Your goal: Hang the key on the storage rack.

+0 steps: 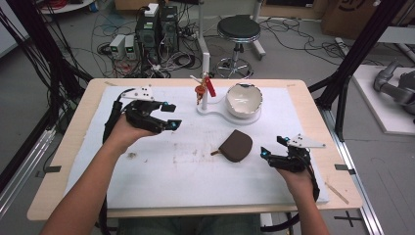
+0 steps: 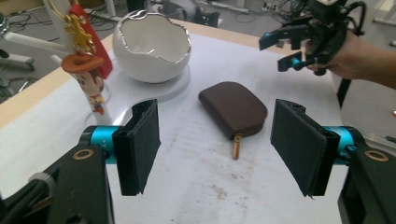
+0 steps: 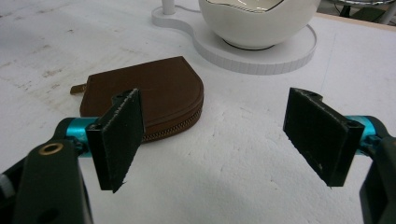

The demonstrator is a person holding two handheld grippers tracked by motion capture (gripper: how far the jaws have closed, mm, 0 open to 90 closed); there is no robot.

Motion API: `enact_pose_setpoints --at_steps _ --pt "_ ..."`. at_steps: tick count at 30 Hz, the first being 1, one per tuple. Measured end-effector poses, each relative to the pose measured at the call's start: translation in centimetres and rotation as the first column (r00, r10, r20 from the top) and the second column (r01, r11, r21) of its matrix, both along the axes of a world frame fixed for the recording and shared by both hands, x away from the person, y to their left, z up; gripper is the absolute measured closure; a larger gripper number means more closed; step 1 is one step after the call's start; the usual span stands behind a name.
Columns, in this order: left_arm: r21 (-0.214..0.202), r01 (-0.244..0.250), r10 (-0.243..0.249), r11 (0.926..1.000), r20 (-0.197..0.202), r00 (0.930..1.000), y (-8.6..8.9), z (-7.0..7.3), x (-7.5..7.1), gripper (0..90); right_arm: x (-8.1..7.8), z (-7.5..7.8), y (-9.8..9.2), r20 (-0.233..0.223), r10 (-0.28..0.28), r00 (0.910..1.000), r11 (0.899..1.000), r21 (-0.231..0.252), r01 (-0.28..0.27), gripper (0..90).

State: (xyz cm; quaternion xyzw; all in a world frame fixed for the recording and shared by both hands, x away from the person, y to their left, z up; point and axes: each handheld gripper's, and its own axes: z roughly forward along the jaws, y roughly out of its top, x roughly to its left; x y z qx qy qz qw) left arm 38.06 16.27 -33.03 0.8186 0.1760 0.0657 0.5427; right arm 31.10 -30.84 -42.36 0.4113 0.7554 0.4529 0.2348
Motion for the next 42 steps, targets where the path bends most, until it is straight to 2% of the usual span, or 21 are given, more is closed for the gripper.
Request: enact_pose_setpoints --at_steps 6,8,11,14,19,22,28,35,42 --pt "-0.002 0.003 -0.003 1.0 -0.004 1.0 0.8 -1.5 -1.8 31.8 0.0 0.0 0.1 0.006 0.005 1.0 1.0 -0.005 -0.005 20.8" --pt "-0.013 -0.004 0.004 0.9999 -0.013 0.9999 1.2 -2.2 -2.6 30.5 0.0 0.0 0.1 0.0 0.005 1.0 1.0 -0.005 -0.005 20.8" --pt "-0.004 -0.008 0.008 1.0 -0.015 0.9999 1.8 -3.3 -3.7 30.0 0.0 0.0 0.1 0.001 0.007 1.0 1.0 -0.006 -0.007 20.8" --pt "-0.02 -0.026 0.025 0.9995 -0.027 0.9993 2.2 -4.3 -4.6 29.3 0.0 -0.1 0.1 -0.002 0.007 1.0 1.0 -0.007 -0.007 20.8" --pt "0.004 -0.028 0.028 0.9996 -0.033 0.9991 2.3 -5.7 -5.6 29.2 0.0 -0.2 0.2 -0.001 0.01 1.0 1.0 -0.011 -0.01 20.8" --pt "0.02 -0.034 0.035 0.9992 -0.035 0.9988 2.5 -6.4 -6.0 29.1 0.0 -0.2 0.2 -0.002 0.01 0.9999 1.0 -0.011 -0.01 20.8" --pt "0.024 -0.062 0.063 0.9978 -0.044 0.997 3.2 -7.3 -6.2 28.3 0.1 -0.4 0.2 -0.009 0.019 0.9998 1.0 -0.021 -0.019 20.8" --pt "0.049 -0.058 0.06 0.9971 -0.03 0.9978 3.1 -7.5 -6.1 28.2 0.1 -0.4 0.3 -0.013 0.02 0.9997 1.0 -0.021 -0.021 20.8" --pt "0.054 -0.062 0.063 0.9967 -0.016 0.9979 3.3 -7.5 -6.1 27.7 0.2 -0.5 0.3 -0.012 0.019 0.9998 1.0 -0.025 -0.019 20.8"
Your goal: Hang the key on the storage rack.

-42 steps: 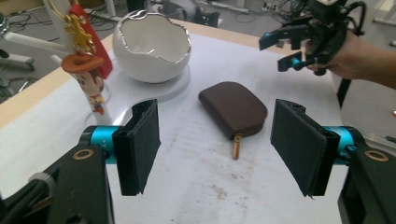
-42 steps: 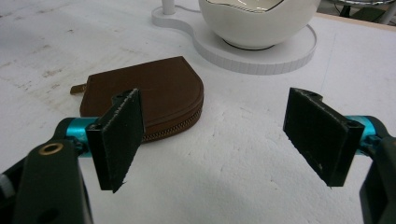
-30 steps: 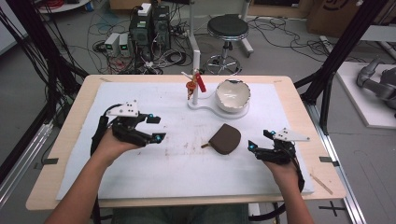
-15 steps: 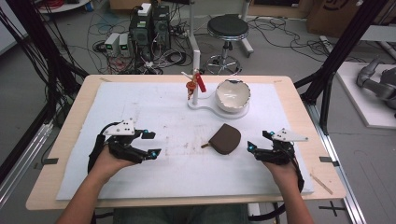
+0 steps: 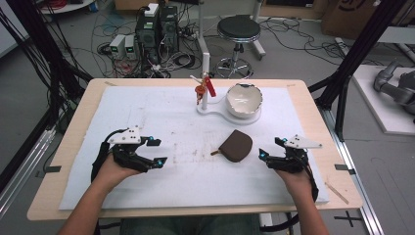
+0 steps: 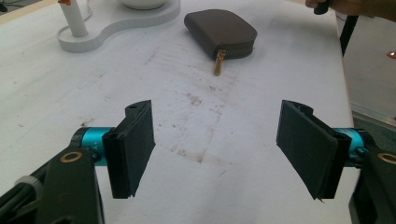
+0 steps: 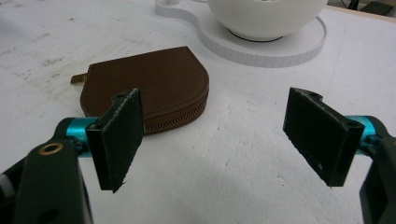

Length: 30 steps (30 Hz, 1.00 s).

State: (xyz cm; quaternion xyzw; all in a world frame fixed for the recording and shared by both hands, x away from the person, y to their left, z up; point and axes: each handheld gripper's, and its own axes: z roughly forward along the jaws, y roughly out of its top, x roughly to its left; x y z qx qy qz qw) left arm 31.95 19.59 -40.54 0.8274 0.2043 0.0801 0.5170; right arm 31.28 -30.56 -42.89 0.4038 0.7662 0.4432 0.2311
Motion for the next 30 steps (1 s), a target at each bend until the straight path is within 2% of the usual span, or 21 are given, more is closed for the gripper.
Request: enact_pose_setpoints --at_steps 15,26,30 --pt "-0.008 -0.02 0.021 0.9998 0.019 0.9996 1.1 0.2 -0.2 26.7 0.2 0.0 0.2 -0.01 -0.005 0.9999 1.0 -0.002 0.005 20.8" --pt "-0.021 -0.064 0.065 0.9977 0.022 0.9977 1.8 0.2 0.1 23.6 0.3 -0.2 0.3 -0.01 0.0 1.0 1.0 -0.01 0.0 20.8" --pt "-0.004 -0.071 0.071 0.9975 0.023 0.9972 1.8 0.2 0.1 23.5 0.4 -0.4 0.1 -0.019 0.004 0.9998 1.0 -0.008 -0.004 20.8"
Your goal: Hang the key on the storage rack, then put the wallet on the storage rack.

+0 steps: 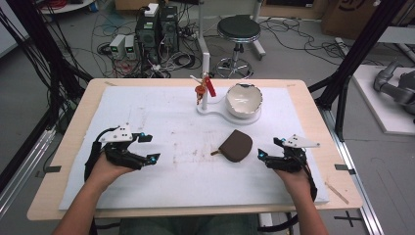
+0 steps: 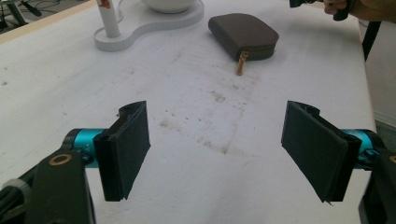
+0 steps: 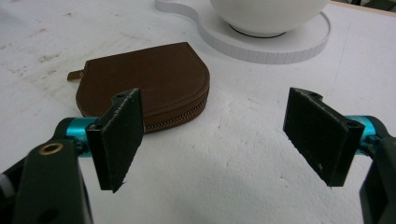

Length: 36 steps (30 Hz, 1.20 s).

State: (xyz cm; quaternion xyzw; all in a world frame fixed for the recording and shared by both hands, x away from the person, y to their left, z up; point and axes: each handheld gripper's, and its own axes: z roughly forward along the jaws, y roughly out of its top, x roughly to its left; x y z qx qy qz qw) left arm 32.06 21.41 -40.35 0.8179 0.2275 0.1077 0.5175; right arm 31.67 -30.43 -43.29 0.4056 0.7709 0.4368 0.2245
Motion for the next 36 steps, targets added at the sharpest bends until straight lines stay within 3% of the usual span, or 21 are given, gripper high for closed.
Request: enact_pose_setpoints --at_steps 18,28,32,36 --pt "-0.005 -0.012 0.012 0.9999 -0.007 0.9999 -0.6 -0.4 -0.1 23.5 -0.4 0.2 0.1 0.007 -0.008 0.9999 1.0 -0.001 0.008 20.8" --pt "0.019 0.024 -0.023 0.9995 -0.009 0.9997 -3.3 -0.7 0.0 23.5 -0.6 0.3 -0.4 0.015 -0.005 0.9999 1.0 0.003 0.005 20.8" --pt "0.012 0.03 -0.03 0.9995 -0.005 0.9995 -4.6 -0.7 0.6 23.5 -1.0 0.3 -0.9 0.018 -0.013 0.9998 1.0 0.006 0.013 20.8" --pt "0.037 0.058 -0.057 0.9976 -0.013 0.9983 -6.5 -1.1 1.4 23.5 -1.3 0.3 -1.4 0.022 -0.027 0.9994 1.0 0.009 0.026 20.8"
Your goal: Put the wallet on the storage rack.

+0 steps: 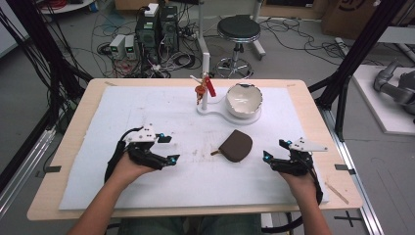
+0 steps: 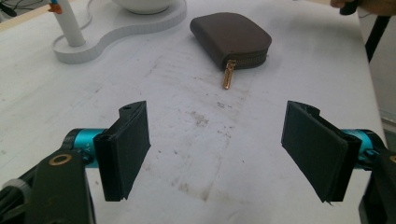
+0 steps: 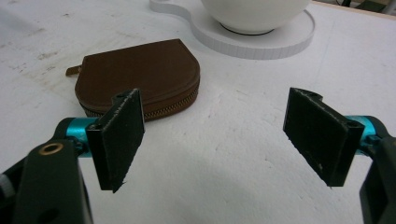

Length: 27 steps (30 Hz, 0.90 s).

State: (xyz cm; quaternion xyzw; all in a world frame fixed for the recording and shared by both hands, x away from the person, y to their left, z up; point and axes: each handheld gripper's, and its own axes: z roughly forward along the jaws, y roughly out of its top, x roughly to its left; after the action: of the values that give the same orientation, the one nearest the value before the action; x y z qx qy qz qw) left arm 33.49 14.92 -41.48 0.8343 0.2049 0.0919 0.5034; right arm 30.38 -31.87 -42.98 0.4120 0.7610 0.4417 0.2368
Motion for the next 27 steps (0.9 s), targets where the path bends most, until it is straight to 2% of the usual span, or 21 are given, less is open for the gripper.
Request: enact_pose_setpoints --at_steps 5,11,15,20,22,27 --pt "0.036 0.025 -0.024 0.999 -0.014 0.9996 -2.6 -0.6 1.0 23.5 -0.4 0.0 -0.6 0.0 -0.01 1.0 1.0 0.002 0.01 20.8" --pt "0.03 0.05 -0.049 0.9983 -0.038 0.9981 -5.3 -1.3 2.1 23.4 -1.1 -0.1 -1.4 -0.004 -0.026 0.9997 1.0 0.006 0.026 20.8" --pt "0.052 0.063 -0.06 0.9966 -0.063 0.9962 -6.9 -2.1 2.9 23.5 -1.8 -0.2 -2.0 -0.003 -0.035 0.9994 0.999 0.0 0.035 20.8" --pt "0.055 0.087 -0.083 0.9947 -0.064 0.9944 -8.7 -2.2 3.4 23.9 -2.8 -0.2 -2.8 -0.002 -0.052 0.9986 0.999 -0.002 0.052 20.8" --pt "0.077 0.098 -0.093 0.9922 -0.065 0.9935 -9.6 -2.3 3.7 24.8 -3.1 -0.2 -3.1 0.002 -0.059 0.9983 0.998 -0.003 0.059 20.8" --pt "0.094 0.106 -0.099 0.99 -0.075 0.9923 -11.2 -2.9 4.1 28.8 -3.8 -0.2 -3.7 -0.001 -0.073 0.9973 0.997 -0.002 0.073 20.8"
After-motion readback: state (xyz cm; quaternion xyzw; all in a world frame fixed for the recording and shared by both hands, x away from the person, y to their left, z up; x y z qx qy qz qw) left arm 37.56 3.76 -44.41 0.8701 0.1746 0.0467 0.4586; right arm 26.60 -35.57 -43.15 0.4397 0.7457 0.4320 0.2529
